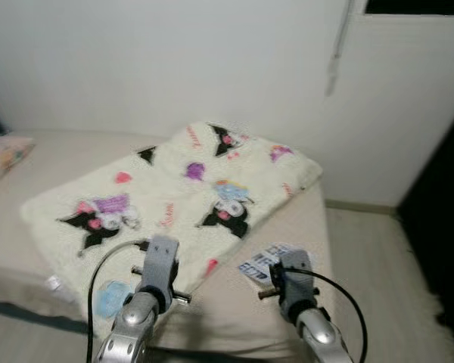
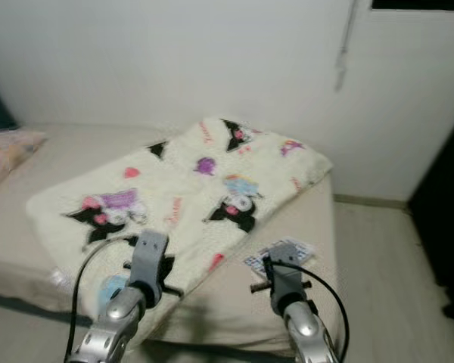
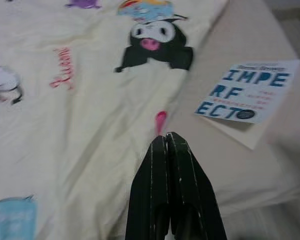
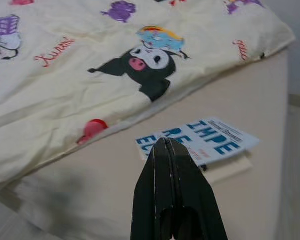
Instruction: Clean up the room
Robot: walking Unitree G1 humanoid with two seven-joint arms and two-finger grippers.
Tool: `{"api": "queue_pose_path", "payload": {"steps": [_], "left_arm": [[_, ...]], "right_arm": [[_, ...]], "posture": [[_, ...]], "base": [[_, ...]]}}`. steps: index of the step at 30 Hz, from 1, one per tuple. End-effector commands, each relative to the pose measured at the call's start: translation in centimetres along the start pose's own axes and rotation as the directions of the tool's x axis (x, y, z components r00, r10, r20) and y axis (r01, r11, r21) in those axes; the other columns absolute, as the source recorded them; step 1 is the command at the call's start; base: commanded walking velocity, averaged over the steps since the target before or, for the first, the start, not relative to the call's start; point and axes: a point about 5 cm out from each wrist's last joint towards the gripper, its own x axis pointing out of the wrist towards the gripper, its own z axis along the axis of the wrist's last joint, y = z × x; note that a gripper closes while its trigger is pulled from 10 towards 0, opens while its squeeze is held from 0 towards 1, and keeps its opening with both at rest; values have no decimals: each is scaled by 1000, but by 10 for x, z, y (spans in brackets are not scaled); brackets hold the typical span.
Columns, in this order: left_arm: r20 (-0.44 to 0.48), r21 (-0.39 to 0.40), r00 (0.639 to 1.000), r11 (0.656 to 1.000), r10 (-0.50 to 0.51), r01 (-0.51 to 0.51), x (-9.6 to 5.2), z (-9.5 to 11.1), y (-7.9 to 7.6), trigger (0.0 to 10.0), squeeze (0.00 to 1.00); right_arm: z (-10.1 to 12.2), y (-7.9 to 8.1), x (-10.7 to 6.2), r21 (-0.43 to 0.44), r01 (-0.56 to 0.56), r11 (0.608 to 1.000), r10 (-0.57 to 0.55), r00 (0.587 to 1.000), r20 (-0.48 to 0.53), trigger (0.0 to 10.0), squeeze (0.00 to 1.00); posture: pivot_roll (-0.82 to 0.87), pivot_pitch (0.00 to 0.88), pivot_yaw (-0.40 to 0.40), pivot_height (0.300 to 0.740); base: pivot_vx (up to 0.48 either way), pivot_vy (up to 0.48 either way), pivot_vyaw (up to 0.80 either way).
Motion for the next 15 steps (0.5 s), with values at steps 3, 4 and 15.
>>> {"api": "queue_pose_path", "payload": {"steps": [3,4,15], "left_arm": [[-49,38,999,999,-10,12,-2,-10,2,10000,0],[-50,44,999,999,-12,14,-2,-10,2,10000,0],[-37,41,999,999,14,-12,0,-8,7,10000,0]], "right_arm": [[0,3,2,33,2,999,-1,1000,-9,10000,0],[1,2,3,35,6,999,-6,1000,-8,10000,0],[6,0,6,29,22,999,-22,1000,-2,10000,0]], "posture": [[-54,107,18,737],[-54,107,18,737],[-57,116,10,737]], "base": [[0,0,0],[0,0,0],[0,0,0]]}}
